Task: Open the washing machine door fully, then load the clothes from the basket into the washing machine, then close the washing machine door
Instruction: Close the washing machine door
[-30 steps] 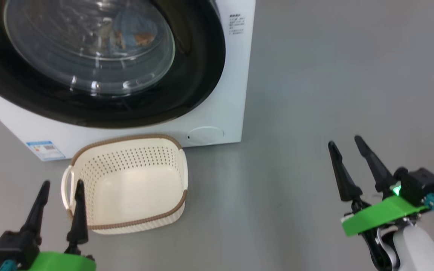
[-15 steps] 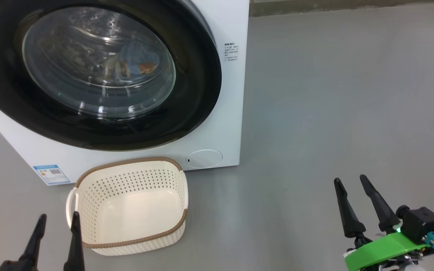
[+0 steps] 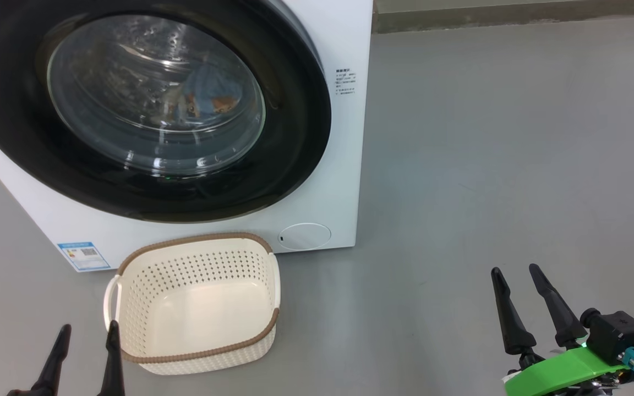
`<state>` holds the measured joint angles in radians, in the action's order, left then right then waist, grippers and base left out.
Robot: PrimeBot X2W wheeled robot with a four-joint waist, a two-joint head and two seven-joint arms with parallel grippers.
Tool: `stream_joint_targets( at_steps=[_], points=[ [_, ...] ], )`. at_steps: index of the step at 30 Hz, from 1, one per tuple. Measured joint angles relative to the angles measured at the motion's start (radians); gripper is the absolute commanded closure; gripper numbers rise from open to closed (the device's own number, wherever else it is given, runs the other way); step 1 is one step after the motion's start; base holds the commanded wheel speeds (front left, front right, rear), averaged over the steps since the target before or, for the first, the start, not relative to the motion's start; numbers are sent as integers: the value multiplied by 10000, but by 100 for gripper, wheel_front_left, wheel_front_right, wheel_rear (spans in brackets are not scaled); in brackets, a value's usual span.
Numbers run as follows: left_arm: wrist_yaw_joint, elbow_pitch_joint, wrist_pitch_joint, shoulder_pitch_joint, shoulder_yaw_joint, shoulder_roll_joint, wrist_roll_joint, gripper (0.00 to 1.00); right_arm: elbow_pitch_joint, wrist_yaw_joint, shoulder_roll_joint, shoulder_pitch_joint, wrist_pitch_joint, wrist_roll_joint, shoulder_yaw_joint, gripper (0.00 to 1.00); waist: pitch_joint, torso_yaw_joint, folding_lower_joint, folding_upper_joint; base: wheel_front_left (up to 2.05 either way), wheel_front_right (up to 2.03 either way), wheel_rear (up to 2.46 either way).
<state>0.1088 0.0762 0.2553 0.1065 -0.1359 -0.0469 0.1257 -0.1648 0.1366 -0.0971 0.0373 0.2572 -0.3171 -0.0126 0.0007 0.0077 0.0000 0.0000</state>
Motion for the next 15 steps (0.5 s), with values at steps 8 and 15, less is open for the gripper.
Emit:
stream_joint_targets(
  at_steps=[8, 15],
  points=[
    [0, 44, 0, 1, 13, 12, 2, 0, -25, 0, 58, -1, 0, 10, 73, 0, -20, 58, 0, 0, 0, 0, 0],
    [13, -44, 0, 1, 23, 23, 138, 0, -48, 0, 81, -1, 0, 23, 167, 0, -7, 91, -1, 0, 0, 0, 0]
  ],
)
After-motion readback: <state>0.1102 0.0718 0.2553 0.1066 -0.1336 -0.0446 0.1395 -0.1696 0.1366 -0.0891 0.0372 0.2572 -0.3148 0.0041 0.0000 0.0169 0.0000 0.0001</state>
